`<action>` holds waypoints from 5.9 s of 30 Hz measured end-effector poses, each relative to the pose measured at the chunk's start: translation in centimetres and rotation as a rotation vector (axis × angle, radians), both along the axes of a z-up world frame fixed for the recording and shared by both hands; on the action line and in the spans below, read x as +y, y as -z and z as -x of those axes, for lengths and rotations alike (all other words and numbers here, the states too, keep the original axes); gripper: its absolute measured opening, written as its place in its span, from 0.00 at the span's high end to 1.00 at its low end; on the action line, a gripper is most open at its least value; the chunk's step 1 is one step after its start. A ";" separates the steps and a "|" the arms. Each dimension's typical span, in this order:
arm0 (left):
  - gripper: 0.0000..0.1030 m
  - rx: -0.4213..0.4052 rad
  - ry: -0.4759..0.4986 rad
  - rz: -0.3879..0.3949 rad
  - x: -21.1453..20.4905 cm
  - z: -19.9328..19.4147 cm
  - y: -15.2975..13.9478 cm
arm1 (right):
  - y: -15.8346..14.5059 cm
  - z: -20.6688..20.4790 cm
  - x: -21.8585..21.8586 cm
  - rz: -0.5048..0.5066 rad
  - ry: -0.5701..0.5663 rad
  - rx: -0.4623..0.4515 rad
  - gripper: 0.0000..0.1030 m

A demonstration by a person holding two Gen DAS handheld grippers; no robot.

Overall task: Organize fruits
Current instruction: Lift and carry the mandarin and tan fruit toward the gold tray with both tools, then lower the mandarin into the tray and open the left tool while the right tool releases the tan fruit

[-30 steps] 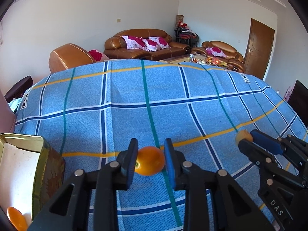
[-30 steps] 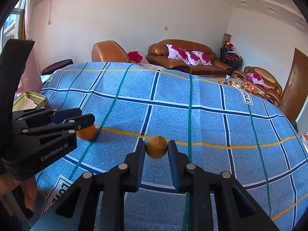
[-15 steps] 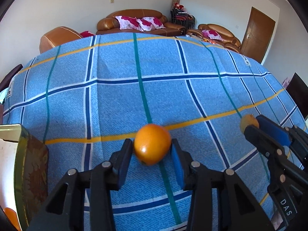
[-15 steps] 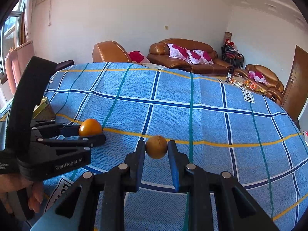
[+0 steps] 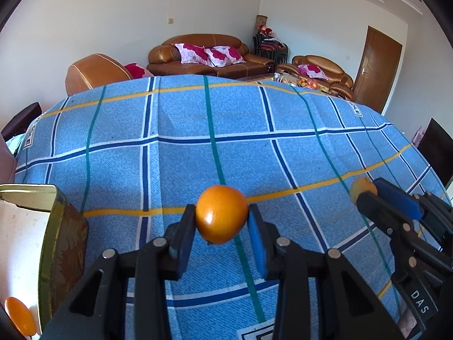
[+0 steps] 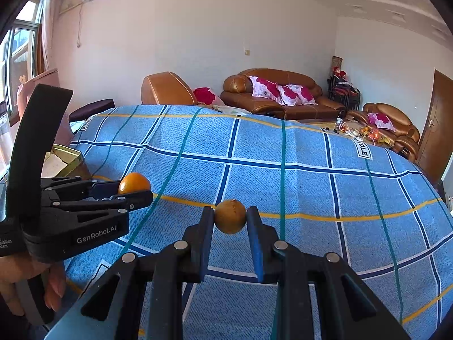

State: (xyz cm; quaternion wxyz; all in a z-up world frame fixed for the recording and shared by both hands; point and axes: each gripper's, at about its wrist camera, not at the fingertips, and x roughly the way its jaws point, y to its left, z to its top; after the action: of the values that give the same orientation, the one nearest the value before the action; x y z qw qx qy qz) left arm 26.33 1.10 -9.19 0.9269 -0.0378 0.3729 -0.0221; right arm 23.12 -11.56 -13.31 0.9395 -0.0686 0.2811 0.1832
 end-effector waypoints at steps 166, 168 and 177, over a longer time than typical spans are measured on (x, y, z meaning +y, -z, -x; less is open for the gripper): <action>0.63 -0.248 -0.382 -0.171 18.7 25.0 -2.1 | -1.1 17.1 22.6 0.042 -0.592 -0.152 0.75; 0.63 -0.242 -0.382 -0.173 18.7 24.9 -2.0 | -0.7 16.9 22.8 0.050 -0.596 -0.129 0.75; 0.46 -0.256 -0.395 -0.187 18.7 25.3 -2.2 | -0.3 17.0 22.7 0.060 -0.605 -0.100 0.69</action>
State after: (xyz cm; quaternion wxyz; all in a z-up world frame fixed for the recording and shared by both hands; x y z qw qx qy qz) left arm 0.99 19.84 -6.94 0.9523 -0.0208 0.2384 0.1895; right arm 6.11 11.18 -13.06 0.8525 -0.1858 0.2067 0.4427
